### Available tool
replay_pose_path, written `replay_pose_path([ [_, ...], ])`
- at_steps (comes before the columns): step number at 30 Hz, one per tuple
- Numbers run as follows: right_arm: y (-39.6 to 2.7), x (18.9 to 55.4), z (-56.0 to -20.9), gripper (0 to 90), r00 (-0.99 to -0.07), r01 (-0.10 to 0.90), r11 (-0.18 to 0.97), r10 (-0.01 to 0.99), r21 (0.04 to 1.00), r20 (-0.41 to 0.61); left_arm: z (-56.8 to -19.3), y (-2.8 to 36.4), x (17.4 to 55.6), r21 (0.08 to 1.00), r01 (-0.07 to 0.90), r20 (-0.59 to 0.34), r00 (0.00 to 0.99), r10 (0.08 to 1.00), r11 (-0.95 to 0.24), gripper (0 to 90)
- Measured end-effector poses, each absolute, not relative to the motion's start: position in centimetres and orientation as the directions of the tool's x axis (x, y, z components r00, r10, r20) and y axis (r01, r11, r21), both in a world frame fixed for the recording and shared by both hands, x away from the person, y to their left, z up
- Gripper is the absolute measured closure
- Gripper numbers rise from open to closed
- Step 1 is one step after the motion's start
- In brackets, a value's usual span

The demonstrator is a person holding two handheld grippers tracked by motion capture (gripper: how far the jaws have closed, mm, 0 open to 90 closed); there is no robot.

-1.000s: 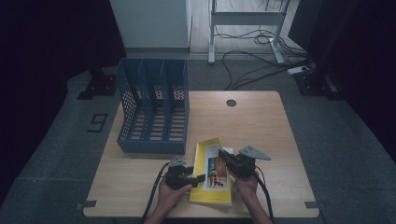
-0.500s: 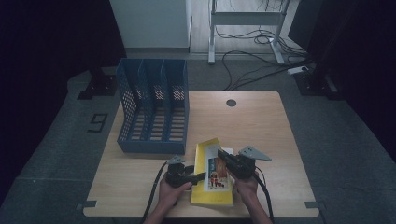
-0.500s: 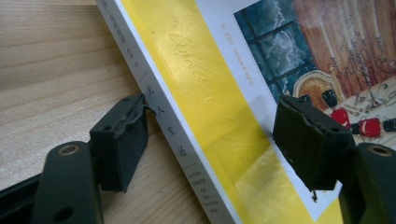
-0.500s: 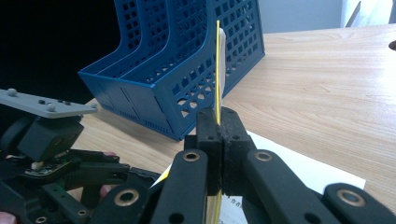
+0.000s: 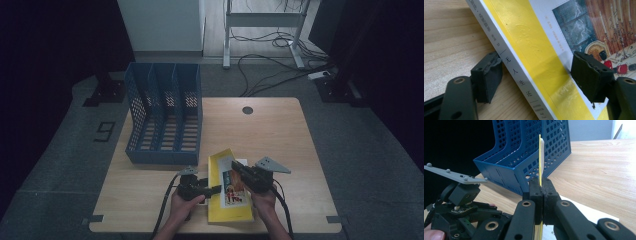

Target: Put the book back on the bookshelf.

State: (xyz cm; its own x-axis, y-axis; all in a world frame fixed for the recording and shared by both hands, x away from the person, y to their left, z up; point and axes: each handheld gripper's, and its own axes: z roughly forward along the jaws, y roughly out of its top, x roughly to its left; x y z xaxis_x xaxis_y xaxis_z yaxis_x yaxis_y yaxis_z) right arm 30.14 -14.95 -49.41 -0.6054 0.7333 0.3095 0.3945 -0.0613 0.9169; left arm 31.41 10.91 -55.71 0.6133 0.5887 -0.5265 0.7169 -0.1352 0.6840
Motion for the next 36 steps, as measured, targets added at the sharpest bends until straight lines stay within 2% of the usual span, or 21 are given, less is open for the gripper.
replay_pose_path([
  [5, -15.3, 30.4, -49.6, 87.8, -0.594, 0.414, -0.062, 0.738, 0.908, 0.321, -55.7, 10.9, 31.4, 0.684, 0.717, -0.521, 0.609, 0.598, -0.134, 27.6],
  [13, -16.3, 31.4, -50.8, 84.7, -0.521, 0.515, 0.005, 0.796, 0.857, 0.308, -55.6, 10.6, 31.1, 0.69, 0.71, -0.487, 0.599, 0.636, -0.141, 32.4],
  [25, -16.3, 32.1, -52.5, 69.8, -0.491, 0.567, 0.135, 0.848, 0.813, 0.202, -55.5, 10.6, 31.1, 0.69, 0.711, -0.48, 0.59, 0.65, -0.136, 36.6],
  [28, -16.2, 32.2, -52.9, 61.8, -0.484, 0.572, 0.172, 0.86, 0.802, 0.161, -55.6, 10.6, 31.1, 0.689, 0.713, -0.484, 0.586, 0.65, -0.131, 36.7],
  [34, -16.2, 32.3, -53.7, 55.1, -0.469, 0.597, 0.188, 0.871, 0.78, 0.148, -55.6, 10.6, 31.1, 0.69, 0.712, -0.483, 0.586, 0.65, -0.13, 36.9],
  [36, -16.1, 32.3, -53.9, 48.5, -0.452, 0.596, 0.195, 0.883, 0.779, 0.125, -55.6, 10.6, 31.1, 0.689, 0.713, -0.485, 0.585, 0.65, -0.129, 36.9],
])
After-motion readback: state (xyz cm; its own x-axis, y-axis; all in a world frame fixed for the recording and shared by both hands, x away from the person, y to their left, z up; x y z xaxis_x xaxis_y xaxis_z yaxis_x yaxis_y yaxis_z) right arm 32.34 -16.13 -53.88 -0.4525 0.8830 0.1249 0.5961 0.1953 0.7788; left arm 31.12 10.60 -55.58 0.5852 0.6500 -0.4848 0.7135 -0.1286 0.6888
